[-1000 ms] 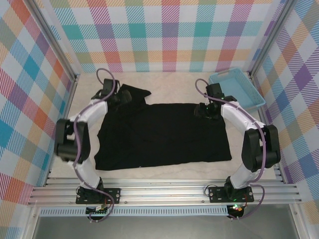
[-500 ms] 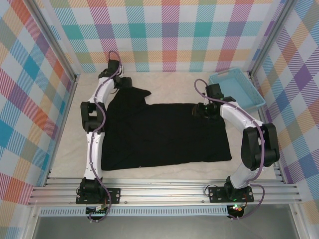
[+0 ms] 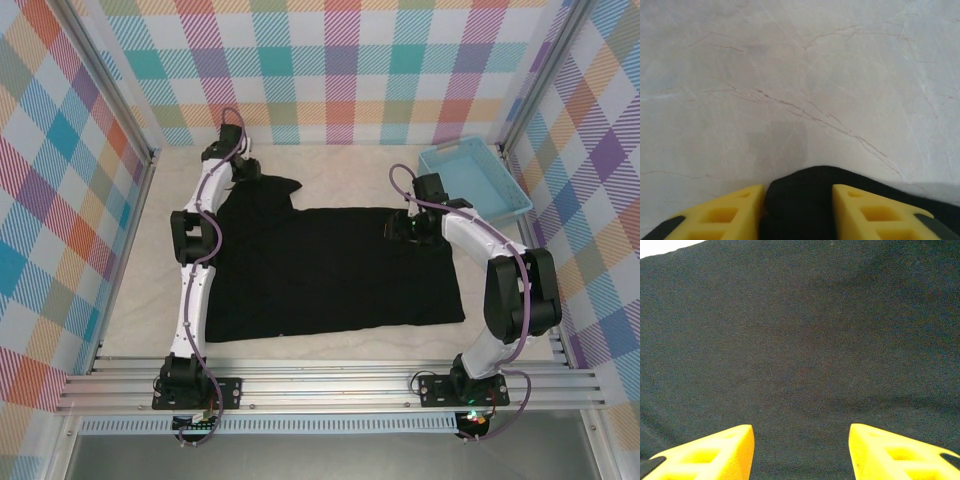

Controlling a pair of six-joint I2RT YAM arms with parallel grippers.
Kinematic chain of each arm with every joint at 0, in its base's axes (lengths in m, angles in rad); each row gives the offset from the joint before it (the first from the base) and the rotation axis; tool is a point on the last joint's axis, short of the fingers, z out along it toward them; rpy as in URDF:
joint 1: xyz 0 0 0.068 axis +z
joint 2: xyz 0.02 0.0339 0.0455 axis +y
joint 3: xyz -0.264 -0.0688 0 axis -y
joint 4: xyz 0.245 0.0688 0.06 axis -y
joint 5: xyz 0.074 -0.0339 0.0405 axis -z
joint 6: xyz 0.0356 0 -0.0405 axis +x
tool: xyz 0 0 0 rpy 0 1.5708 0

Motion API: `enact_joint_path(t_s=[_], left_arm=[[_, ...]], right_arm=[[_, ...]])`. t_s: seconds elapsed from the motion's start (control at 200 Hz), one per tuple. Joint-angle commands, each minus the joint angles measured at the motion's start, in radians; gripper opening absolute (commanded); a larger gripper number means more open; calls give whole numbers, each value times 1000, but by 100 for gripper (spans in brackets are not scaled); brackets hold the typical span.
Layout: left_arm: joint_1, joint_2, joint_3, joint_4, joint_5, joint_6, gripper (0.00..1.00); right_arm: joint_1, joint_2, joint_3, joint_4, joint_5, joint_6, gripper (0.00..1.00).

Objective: Fold the inside-out t-shirt

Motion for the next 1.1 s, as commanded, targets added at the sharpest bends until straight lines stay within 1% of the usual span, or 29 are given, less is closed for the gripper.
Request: enact_joint_path(t_s=[0.0,0.065,0.245,0.385,0.475,0.56,0.675,0.77,0.86,0.99,1.095], left_arm=[[6,32,24,-5,18,-5,31],[6,31,24,5,18,-4,24],[6,31,24,29,31,-7,12],[6,25,24,41,46,-13,0],[5,16,24,39,53,-18,0],[5,9,25,38,64,-19,0],[6,0,24,36,70,-19,0],[4,-2,22,36,70,-18,0],[6,-5,23,37,71,-18,0],[6,-9,23,34,72,-17,0],[5,-9,22,33,70,-12,0]], right_arm=[[-1,-7,10,9,30,-14,53],[-2,11,46,-7,85,-26,53],[-7,114,180,-49,315,-72,54],[-20,233,283,-72,379,-106,55],[-21,304,357,-93,412,-121,56],[-22,367,423,-115,451,-147,59],[-23,452,522,-166,512,-179,59],[-24,507,583,-190,534,-202,57],[-28,555,643,-227,558,-213,53],[-45,616,719,-283,562,-219,47],[-50,657,762,-316,565,-227,45]])
